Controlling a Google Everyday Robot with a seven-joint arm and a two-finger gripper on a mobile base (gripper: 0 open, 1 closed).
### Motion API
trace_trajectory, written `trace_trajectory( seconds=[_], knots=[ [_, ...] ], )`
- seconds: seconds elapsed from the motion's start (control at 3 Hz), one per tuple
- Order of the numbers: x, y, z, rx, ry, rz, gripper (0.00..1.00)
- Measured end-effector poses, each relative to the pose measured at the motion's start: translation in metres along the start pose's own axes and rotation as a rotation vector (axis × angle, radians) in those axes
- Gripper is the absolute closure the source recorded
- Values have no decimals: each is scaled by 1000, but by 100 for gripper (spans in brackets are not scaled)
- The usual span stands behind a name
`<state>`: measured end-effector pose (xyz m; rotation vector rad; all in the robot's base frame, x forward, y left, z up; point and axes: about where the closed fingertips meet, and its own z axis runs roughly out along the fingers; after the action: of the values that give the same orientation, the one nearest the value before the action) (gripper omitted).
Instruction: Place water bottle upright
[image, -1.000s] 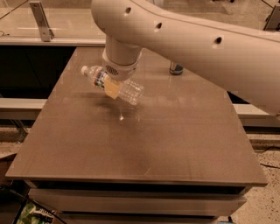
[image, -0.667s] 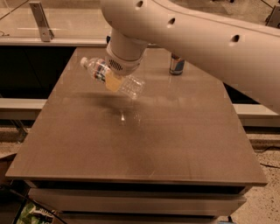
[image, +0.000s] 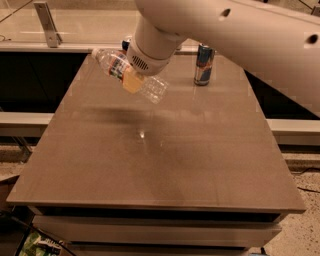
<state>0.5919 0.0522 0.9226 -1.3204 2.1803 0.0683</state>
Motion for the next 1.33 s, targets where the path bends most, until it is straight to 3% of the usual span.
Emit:
trace_trajectory(
  seconds=[0.67, 1.33],
  knots=[
    [10, 6, -29, 24, -174, 54, 100],
    [9, 2, -36, 11, -370, 76, 100]
  ],
)
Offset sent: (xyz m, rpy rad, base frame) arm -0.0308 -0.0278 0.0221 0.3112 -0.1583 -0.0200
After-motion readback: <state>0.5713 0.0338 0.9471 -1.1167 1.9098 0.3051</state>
